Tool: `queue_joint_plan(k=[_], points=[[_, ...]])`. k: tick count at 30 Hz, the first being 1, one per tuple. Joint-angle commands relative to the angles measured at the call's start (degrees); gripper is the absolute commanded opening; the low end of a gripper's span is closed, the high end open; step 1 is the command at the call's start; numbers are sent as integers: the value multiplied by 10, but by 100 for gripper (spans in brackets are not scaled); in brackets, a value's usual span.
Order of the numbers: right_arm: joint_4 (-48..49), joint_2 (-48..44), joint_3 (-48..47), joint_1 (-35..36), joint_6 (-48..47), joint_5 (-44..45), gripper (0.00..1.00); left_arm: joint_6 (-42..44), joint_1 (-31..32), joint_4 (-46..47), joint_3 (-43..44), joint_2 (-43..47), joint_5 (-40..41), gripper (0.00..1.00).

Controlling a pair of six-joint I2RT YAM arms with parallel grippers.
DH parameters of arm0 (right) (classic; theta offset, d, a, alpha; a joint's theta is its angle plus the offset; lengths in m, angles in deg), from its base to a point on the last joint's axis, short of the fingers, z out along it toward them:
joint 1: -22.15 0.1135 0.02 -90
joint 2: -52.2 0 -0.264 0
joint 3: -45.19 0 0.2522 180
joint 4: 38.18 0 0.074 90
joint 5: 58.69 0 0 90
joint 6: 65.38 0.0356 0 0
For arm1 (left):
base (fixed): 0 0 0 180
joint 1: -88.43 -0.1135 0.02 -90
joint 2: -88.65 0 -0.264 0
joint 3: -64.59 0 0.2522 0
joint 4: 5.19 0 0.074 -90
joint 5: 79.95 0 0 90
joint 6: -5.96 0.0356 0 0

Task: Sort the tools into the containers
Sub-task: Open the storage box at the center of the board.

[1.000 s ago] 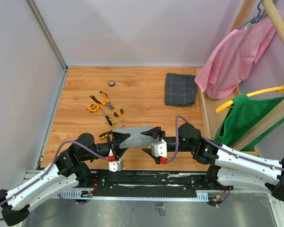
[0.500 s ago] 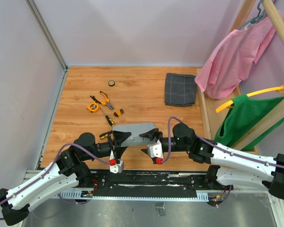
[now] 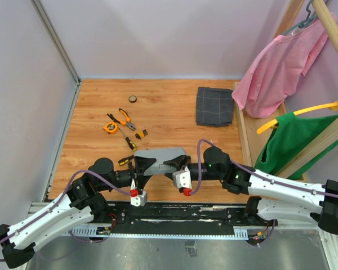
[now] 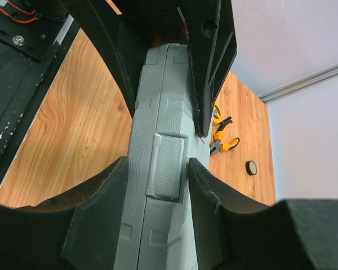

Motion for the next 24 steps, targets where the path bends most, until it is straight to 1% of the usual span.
queue_joint_plan(k=[1, 8, 11, 16, 20, 24], points=[[3, -6, -3, 25, -2, -25, 44, 0, 2, 72, 7, 9, 3, 0], [-14, -13, -7, 26, 22, -30, 36, 2, 2, 79, 4, 10, 8, 0], [-25, -12, -9, 26, 40, -16, 34, 4, 1, 79, 4, 13, 10, 0], [-61, 0, -32, 26, 104, 12, 35, 18, 2, 82, 1, 18, 11, 0], [-111, 16, -58, 25, 162, 9, 35, 23, 2, 88, 2, 19, 24, 0], [-137, 29, -70, 25, 206, -9, 30, 24, 2, 103, -4, 25, 39, 0]])
